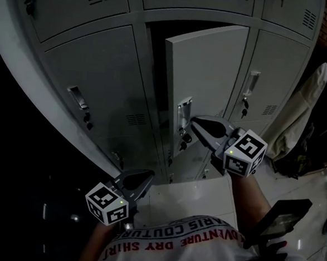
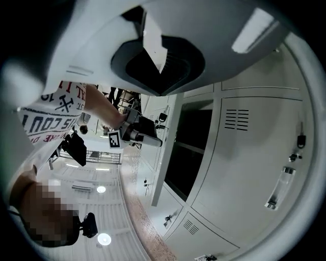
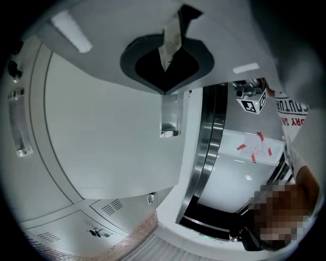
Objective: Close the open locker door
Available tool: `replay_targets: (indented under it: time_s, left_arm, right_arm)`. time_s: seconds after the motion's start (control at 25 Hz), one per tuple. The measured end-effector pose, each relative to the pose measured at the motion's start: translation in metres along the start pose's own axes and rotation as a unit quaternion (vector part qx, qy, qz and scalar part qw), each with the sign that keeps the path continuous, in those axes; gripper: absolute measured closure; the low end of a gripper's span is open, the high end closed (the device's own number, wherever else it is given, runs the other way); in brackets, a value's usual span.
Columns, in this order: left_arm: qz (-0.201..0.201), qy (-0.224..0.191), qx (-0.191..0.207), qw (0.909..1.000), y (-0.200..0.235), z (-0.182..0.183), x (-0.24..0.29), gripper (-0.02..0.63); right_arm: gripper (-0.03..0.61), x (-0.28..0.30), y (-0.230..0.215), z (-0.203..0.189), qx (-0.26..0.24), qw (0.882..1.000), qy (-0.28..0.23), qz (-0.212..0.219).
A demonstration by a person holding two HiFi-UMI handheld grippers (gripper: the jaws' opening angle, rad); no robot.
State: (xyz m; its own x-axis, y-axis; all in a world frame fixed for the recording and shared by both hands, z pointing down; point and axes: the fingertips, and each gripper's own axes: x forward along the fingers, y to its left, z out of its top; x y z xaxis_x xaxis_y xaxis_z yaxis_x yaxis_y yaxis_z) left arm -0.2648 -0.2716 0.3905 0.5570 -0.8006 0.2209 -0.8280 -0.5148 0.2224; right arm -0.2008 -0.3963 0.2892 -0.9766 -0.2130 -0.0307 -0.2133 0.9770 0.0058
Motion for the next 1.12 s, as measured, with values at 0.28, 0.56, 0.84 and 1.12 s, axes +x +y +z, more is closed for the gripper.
replay_targets:
  time_s: [0.28,0.56,0.84,1.12]
  left_arm:
    - [0.024,-0.004,-0.008,0.9997,0.017,-0.001,-0.016,0.611]
    - [0.032,-0.004,-0.017,0.9993,0.026,-0.002,-0.021,0.611]
    - [0.037,-0.007,-0.021,0.9991,0.033,-0.001,-0.028,0.611]
    - [0.030,-0.006,-0.017,0.9994,0.032,-0.002,-0.034,0.611]
  right_arm:
    - [0.597,0.044,-0.032,0.003,-0.005,1.000,0.003,-0.017]
    - [0.597,0.074,-0.057,-0.003,-0.016,0.999,0.022,-0.044]
    - [0.600,0.079,-0.082,-0.014,-0.016,0.995,0.034,-0.089]
    - [0.597,0.079,-0.082,-0.015,-0.025,0.993,0.039,-0.110]
